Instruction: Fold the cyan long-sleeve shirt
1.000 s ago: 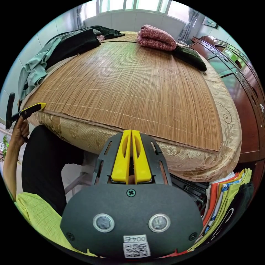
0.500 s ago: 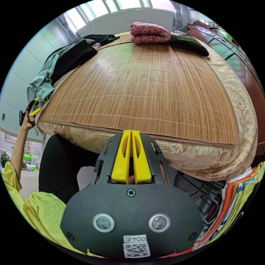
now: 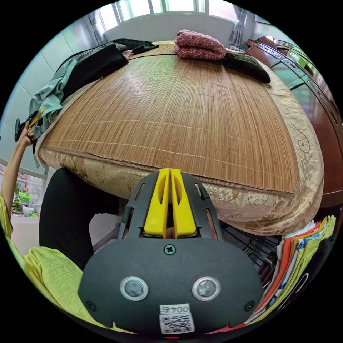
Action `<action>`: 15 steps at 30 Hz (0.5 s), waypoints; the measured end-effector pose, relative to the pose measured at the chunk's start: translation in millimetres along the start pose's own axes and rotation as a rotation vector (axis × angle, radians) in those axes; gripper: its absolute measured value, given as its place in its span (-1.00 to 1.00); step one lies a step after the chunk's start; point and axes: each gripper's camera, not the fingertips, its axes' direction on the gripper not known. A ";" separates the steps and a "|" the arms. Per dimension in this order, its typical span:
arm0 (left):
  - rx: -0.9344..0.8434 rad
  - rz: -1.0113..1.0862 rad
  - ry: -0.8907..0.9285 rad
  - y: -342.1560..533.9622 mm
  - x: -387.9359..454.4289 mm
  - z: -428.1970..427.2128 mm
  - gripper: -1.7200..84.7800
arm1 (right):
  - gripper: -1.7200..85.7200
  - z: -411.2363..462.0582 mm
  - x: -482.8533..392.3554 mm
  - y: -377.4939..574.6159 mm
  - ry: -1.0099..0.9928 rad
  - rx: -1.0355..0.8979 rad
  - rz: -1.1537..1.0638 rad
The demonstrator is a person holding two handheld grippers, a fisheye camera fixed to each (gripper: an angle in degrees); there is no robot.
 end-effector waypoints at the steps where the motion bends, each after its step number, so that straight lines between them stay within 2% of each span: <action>1: 0.006 0.057 0.007 7.3 16.3 -8.9 -0.84 | -0.98 1.2 3.5 -1.1 -0.014 0.001 0.005; 9: -0.070 0.446 0.180 92.6 147.5 -42.4 -0.84 | -0.98 8.1 21.3 -5.5 -0.072 0.005 0.034; 11: -0.129 0.520 0.298 128.6 187.1 -37.6 -0.84 | -0.98 9.2 22.2 -5.9 -0.066 0.008 0.034; 15: -0.256 0.659 0.400 188.6 253.0 -14.6 -0.84 | -0.98 11.9 23.6 -6.7 -0.049 0.010 0.028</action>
